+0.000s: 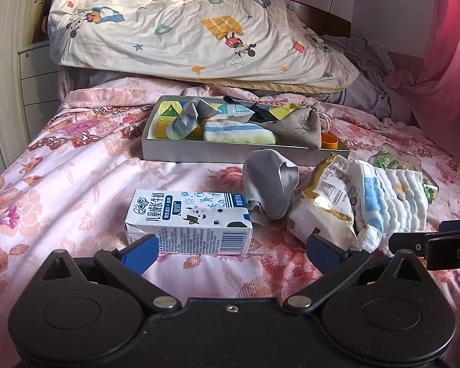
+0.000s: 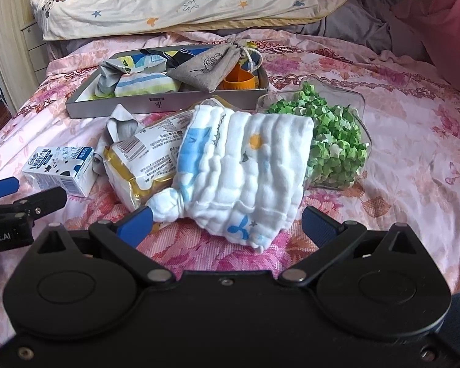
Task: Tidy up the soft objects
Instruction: 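Lift both tools from the tray and move back to the pile, then grasp the grey sock with the left tool while the right tool grasps the white muslin cloth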
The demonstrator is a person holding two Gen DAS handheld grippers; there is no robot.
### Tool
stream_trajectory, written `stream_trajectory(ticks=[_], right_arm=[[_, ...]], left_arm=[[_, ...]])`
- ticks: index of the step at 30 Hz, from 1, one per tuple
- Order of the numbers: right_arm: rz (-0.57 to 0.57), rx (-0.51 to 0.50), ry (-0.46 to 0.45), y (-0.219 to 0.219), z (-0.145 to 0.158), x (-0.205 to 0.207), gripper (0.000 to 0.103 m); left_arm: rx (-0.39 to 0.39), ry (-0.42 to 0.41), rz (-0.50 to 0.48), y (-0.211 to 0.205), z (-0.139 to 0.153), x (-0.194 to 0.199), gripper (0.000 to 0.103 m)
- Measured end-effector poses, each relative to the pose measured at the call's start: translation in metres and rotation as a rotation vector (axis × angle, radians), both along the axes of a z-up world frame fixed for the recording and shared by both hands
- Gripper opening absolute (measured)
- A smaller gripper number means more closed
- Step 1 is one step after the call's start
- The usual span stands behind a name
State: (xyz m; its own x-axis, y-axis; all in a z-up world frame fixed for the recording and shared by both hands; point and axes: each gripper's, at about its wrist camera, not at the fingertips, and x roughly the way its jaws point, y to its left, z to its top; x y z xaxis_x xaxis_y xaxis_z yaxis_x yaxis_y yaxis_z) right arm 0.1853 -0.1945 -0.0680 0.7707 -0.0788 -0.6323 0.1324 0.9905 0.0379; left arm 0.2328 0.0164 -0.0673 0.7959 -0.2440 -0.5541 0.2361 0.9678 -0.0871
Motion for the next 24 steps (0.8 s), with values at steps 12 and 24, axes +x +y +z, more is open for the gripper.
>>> stream_trajectory(ticks=[12,24], right_arm=[[-0.008,0.01,-0.005,0.0042,-0.0011,0.0016,0.102],[-0.031,0.022,-0.02,-0.0001,-0.001,0.0068,0.102]], left_arm=[[-0.008,-0.014,0.012,-0.0004,0.0002,-0.0033,0.102],[-0.011,-0.029,0.01,-0.0001,0.0032,0.0043,0.102]])
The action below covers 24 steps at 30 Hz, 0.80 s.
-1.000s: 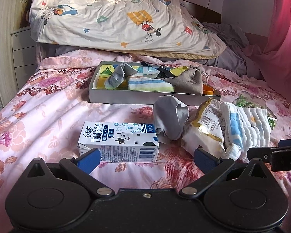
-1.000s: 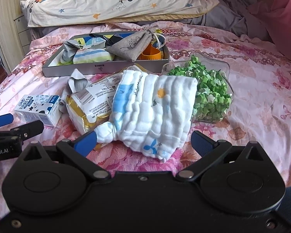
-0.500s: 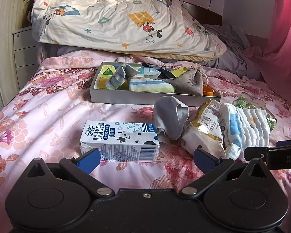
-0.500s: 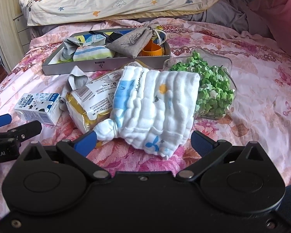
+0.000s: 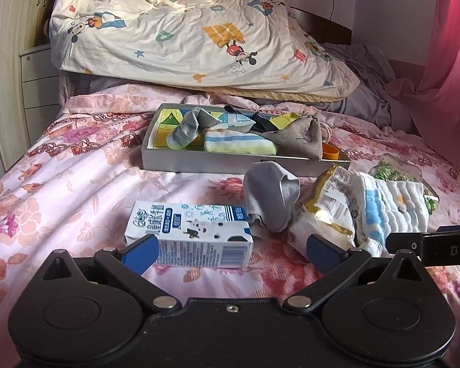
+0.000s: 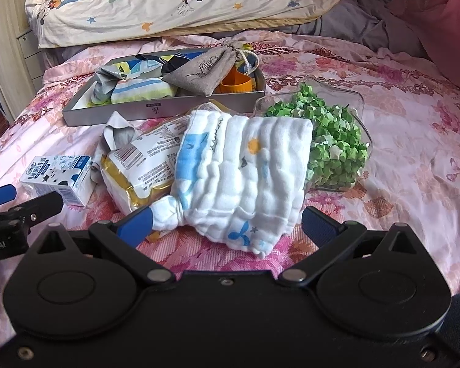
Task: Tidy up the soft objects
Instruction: 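Grasp the grey sock with the left tool while the right tool grasps the white muslin cloth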
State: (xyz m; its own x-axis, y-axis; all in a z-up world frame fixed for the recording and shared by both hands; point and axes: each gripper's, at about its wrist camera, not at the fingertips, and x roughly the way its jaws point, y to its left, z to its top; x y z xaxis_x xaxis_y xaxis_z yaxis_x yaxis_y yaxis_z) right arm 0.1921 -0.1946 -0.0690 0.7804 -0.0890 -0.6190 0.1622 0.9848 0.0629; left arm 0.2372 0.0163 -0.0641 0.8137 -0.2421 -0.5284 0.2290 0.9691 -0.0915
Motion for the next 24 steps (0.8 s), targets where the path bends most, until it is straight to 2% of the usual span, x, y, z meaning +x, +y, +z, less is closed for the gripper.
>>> stream_trajectory(ticks=[17,24], right_arm=[[-0.012,-0.034,-0.077,-0.004,0.006,0.022,0.102],[-0.017,-0.027,-0.084,-0.008,0.003,0.032,0.102]], left_arm=[[0.0,-0.024,-0.031,-0.006,0.008,0.04,0.102],[-0.019,-0.002,-0.067,-0.014,0.008,0.062,0.102]])
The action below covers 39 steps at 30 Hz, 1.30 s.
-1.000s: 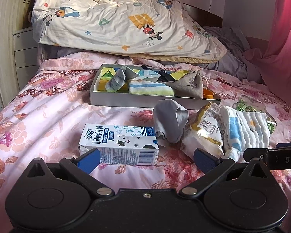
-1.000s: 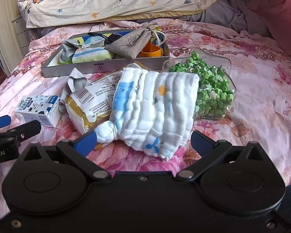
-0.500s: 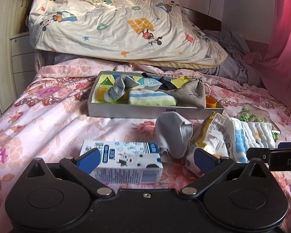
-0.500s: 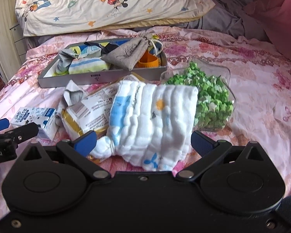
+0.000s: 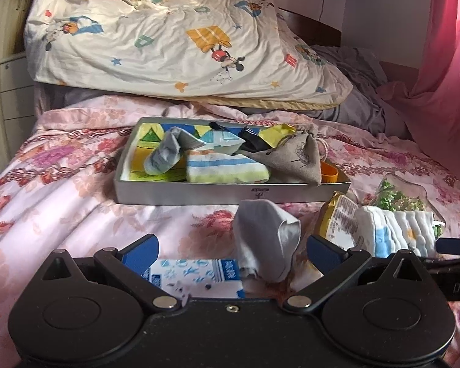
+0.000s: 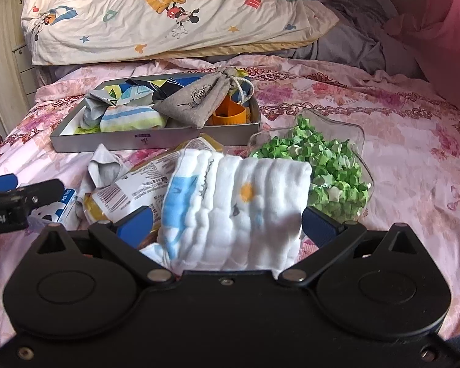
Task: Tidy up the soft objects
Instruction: 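Grasp the grey sock with the left tool while the right tool grasps the white muslin cloth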
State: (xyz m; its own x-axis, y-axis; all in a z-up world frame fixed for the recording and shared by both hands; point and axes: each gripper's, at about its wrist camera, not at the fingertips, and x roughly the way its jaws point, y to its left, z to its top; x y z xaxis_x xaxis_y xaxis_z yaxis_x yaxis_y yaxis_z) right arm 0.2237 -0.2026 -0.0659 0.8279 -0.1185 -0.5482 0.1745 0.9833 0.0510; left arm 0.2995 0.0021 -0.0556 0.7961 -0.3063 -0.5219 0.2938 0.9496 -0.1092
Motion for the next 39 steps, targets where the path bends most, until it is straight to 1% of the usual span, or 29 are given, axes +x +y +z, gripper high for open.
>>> stream_trajectory(ticks=[3,6,9,12,13,14,15,17,19,20,22,24,25,26,27,29,31,32,35,36,37,38,39], right_arm=[[-0.002,0.004,0.0,-0.001,-0.003,0.003,0.102],[-0.004,-0.025,0.0,0.004,-0.007,0.006,0.102],[0.004,-0.043,-0.003,0.007,-0.009,0.008,0.102],[0.022,-0.035,-0.022,0.007,-0.01,0.009,0.102],[0.026,-0.035,-0.032,0.008,-0.009,0.009,0.1],[0.031,-0.042,-0.038,0.008,-0.009,0.009,0.096],[0.035,-0.048,-0.041,0.009,-0.009,0.01,0.092],[0.039,-0.052,-0.042,0.009,-0.009,0.01,0.091],[0.037,-0.054,-0.042,0.007,-0.01,0.011,0.09],[0.036,-0.054,-0.043,0.007,-0.01,0.011,0.088],[0.035,-0.058,-0.045,0.007,-0.011,0.012,0.086],[0.039,-0.063,-0.049,0.007,-0.011,0.012,0.082],[0.044,-0.069,-0.053,0.008,-0.011,0.011,0.08],[0.047,-0.075,-0.056,0.008,-0.011,0.012,0.074],[0.05,-0.081,-0.057,0.008,-0.011,0.013,0.072],[0.058,-0.098,-0.057,0.009,-0.012,0.013,0.07],[0.065,-0.112,-0.057,0.011,-0.013,0.013,0.069],[0.067,-0.118,-0.057,0.012,-0.014,0.014,0.068],[0.07,-0.133,-0.057,0.015,-0.015,0.014,0.065],[0.073,-0.136,-0.058,0.015,-0.015,0.014,0.065],[0.076,-0.141,-0.057,0.015,-0.015,0.014,0.064],[0.079,-0.148,-0.056,0.016,-0.016,0.014,0.062],[0.083,-0.153,-0.054,0.017,-0.016,0.014,0.057]], left_arm=[[-0.014,0.008,-0.007,-0.002,0.0,0.01,0.102],[-0.021,0.018,-0.006,-0.004,-0.001,0.02,0.102],[-0.04,0.044,-0.008,-0.006,-0.004,0.031,0.102],[-0.068,0.077,-0.006,-0.004,-0.007,0.041,0.102],[-0.081,0.086,-0.003,-0.003,-0.008,0.044,0.101],[-0.098,0.099,-0.001,-0.002,-0.008,0.047,0.1],[-0.12,0.115,0.001,0.0,-0.01,0.051,0.097],[-0.146,0.141,0.005,0.002,-0.012,0.056,0.092],[-0.171,0.169,0.005,0.003,-0.015,0.061,0.085],[-0.179,0.18,0.002,0.003,-0.017,0.063,0.083],[-0.189,0.196,-0.008,0.001,-0.018,0.066,0.077],[-0.185,0.21,-0.025,-0.002,-0.02,0.07,0.074],[-0.177,0.226,-0.032,-0.005,-0.022,0.073,0.071],[-0.178,0.238,-0.037,-0.005,-0.023,0.075,0.069],[-0.185,0.251,-0.042,-0.006,-0.024,0.076,0.066],[-0.195,0.269,-0.043,-0.008,-0.026,0.079,0.059],[-0.191,0.276,-0.054,-0.01,-0.027,0.08,0.048],[-0.191,0.282,-0.059,-0.011,-0.028,0.081,0.045],[-0.182,0.285,-0.068,-0.013,-0.029,0.08,0.031],[-0.181,0.287,-0.068,-0.013,-0.03,0.08,0.02],[-0.179,0.288,-0.063,-0.013,-0.03,0.079,0.011],[-0.177,0.287,-0.059,-0.013,-0.03,0.078,0.01],[-0.181,0.284,-0.058,-0.013,-0.03,0.077,0.007]])
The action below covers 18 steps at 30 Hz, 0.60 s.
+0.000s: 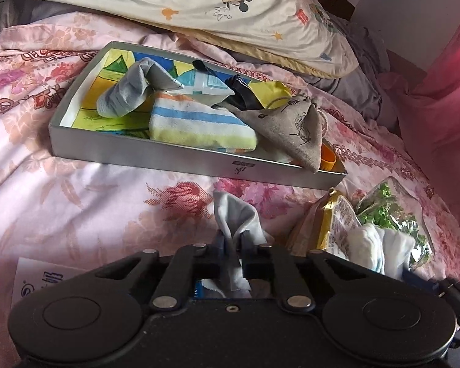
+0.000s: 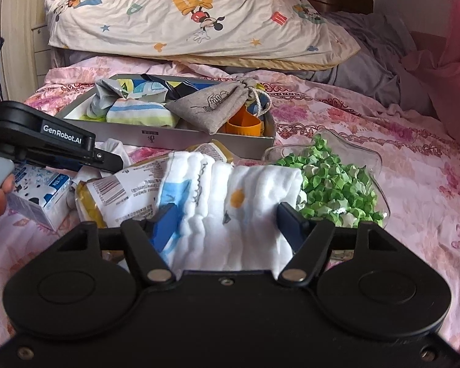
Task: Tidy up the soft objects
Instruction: 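Grasp the grey sock with the left tool while the right tool grasps the white muslin cloth, then carry the grey sock with the left tool while the right tool carries the muslin cloth to the tray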
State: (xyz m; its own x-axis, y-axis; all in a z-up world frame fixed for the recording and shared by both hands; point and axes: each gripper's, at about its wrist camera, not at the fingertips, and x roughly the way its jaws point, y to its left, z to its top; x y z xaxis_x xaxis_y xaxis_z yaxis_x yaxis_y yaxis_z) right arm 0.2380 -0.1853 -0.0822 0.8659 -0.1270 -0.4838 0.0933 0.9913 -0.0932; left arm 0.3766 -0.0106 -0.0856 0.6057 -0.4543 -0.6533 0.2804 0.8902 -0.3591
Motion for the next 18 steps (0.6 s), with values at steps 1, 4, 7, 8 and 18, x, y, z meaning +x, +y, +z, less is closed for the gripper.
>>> stream_trajectory(ticks=[1,4,7,8,18], right_arm=[[0.006,-0.004,0.003,0.002,-0.001,0.0,0.054],[0.035,0.007,0.057,0.004,-0.005,0.005,0.024],[0.031,0.0,0.064,0.004,-0.007,0.003,0.018],[0.032,0.0,0.064,0.005,-0.007,0.003,0.015],[0.038,0.015,0.046,0.003,-0.003,0.0,0.005]], left_arm=[[-0.005,-0.005,0.0,0.001,0.001,-0.002,0.005],[-0.015,-0.026,-0.006,0.002,0.005,-0.007,0.004],[-0.017,-0.051,-0.015,0.002,0.01,-0.014,0.004],[-0.018,-0.06,-0.017,0.002,0.011,-0.017,0.004],[-0.053,-0.107,0.004,0.013,0.025,-0.032,0.003]])
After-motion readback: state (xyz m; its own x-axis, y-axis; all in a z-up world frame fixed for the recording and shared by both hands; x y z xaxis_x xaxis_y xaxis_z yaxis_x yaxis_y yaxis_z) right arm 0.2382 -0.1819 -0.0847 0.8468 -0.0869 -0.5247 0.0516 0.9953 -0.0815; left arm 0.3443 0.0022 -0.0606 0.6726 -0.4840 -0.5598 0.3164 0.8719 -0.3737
